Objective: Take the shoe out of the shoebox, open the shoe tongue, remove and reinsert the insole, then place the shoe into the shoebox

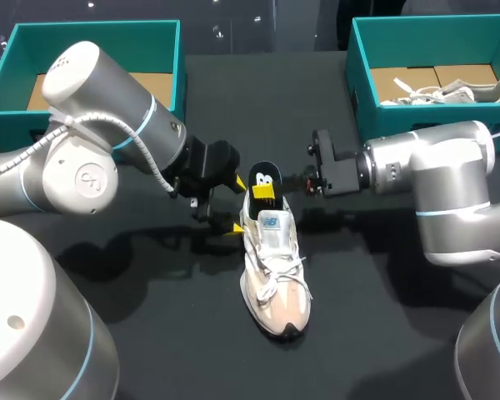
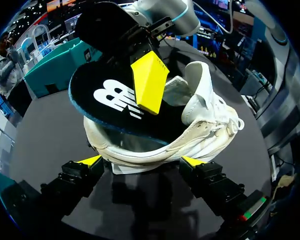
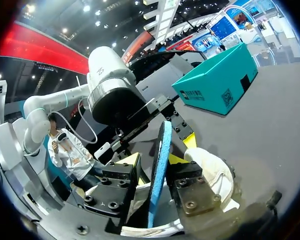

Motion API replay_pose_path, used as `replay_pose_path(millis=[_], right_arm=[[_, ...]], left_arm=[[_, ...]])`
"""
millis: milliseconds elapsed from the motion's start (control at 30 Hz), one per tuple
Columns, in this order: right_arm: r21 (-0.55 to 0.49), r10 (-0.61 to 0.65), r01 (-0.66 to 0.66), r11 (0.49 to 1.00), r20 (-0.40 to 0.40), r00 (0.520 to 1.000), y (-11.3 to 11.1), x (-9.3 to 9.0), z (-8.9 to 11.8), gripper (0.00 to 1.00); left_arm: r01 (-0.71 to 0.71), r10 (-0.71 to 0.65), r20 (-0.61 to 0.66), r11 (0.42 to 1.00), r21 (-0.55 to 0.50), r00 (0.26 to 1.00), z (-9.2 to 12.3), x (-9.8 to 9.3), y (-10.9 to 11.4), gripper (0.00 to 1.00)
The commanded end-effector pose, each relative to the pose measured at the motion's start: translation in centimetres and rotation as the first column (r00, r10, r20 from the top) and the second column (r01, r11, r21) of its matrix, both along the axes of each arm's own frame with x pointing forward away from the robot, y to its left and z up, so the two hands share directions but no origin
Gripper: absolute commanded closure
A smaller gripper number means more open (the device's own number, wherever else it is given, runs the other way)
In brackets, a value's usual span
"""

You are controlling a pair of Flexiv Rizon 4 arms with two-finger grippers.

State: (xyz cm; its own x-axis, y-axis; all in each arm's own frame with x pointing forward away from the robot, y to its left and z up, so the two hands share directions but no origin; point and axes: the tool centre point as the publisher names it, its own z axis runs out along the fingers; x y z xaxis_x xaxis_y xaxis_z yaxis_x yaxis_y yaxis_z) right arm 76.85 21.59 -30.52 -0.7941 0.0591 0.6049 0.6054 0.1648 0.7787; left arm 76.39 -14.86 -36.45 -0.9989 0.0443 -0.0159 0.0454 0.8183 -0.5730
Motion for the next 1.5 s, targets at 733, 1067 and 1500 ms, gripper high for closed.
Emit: replay_pose_path(millis=[733, 1067, 1500], right_arm=[[-0.039, -0.013, 0.011, 0.999, -0.059, 0.998, 0.3, -1.9, -1.0, 0.73], [-0.072, -0.021, 0.02, 0.997, -0.016, 1.0, -0.6, -0.2, 0.3, 0.76], [-0.051, -0.006, 0.0, 0.999, -0.118, 0.993, -0.5, -1.2, -2.8, 1.0]], left_arm=[[0.0, 0.0, 0.001, 1.0, 0.001, 1.0, 0.0, -0.1, 0.0, 0.0], [0.0, 0.0, 0.001, 1.0, 0.001, 1.0, 0.0, -0.1, 0.0, 0.0], [0.0, 0.0, 0.001, 1.0, 0.001, 1.0, 0.0, -0.1, 0.0, 0.0]])
